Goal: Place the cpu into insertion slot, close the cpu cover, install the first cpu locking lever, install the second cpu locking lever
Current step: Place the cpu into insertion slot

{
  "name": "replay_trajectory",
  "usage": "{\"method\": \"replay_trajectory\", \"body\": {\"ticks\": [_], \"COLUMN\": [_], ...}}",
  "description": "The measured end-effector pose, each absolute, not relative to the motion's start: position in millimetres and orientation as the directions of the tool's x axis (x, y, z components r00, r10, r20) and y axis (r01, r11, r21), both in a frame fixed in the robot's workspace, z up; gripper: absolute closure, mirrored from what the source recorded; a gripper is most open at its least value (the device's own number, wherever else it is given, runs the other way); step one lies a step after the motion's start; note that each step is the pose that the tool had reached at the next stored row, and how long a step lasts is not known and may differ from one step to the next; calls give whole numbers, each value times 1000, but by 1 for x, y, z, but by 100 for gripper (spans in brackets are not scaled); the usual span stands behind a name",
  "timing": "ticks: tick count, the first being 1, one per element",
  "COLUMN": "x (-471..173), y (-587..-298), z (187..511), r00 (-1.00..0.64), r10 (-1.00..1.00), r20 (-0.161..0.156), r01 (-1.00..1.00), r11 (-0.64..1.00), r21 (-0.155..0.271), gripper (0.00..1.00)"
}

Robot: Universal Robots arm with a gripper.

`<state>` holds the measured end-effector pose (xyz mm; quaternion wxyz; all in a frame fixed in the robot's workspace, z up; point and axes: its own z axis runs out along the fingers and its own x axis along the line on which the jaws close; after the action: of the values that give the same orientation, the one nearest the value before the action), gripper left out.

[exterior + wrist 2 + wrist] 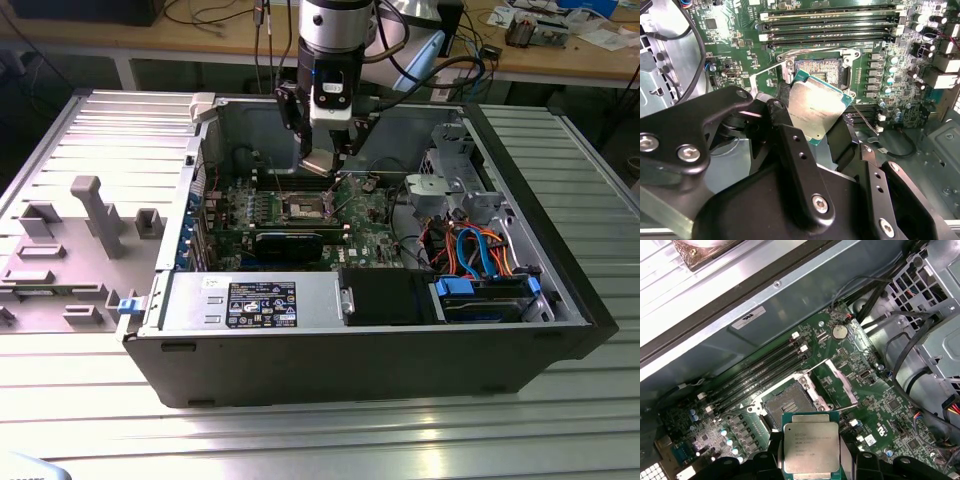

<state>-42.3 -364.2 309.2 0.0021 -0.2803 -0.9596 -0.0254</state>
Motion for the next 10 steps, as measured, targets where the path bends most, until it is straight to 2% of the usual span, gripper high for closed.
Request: {"method": "replay_trajectory", "body": {"ticks": [10], "x": [-42], "y": [-364], "z": [309], "r00": [-834], "r10": [552], "r20": [18], "r01": [552], "r11": [832], "r21": [48], "gripper": [45]}}
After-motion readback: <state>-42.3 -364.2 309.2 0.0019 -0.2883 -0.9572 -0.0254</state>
